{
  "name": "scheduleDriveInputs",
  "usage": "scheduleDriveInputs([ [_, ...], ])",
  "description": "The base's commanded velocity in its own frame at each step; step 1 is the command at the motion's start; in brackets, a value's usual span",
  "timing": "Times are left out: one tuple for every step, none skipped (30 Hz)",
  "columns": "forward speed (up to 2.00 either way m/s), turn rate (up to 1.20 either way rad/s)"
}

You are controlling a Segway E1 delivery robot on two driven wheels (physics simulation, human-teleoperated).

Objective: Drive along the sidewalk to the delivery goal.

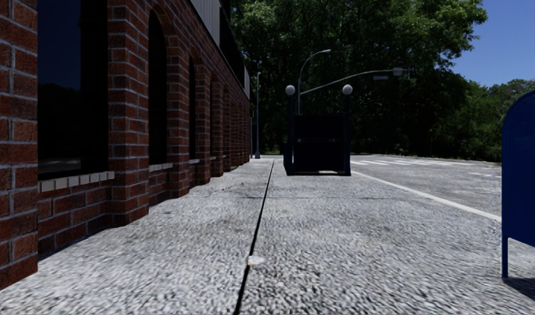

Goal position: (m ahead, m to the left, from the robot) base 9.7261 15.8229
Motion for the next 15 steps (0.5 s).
scheduleDriveInputs([
  [2.0, 0.0],
  [2.0, 0.0],
  [2.0, 0.0],
  [2.0, 0.0],
  [2.0, 0.0],
  [2.0, 0.0],
  [2.0, 0.0],
  [2.0, 0.0],
  [2.0, 0.0],
  [2.0, 0.0],
  [2.0, 0.0],
  [2.0, 0.0],
  [2.0, 0.0],
  [2.0, 0.0],
  [2.0, 0.0],
])
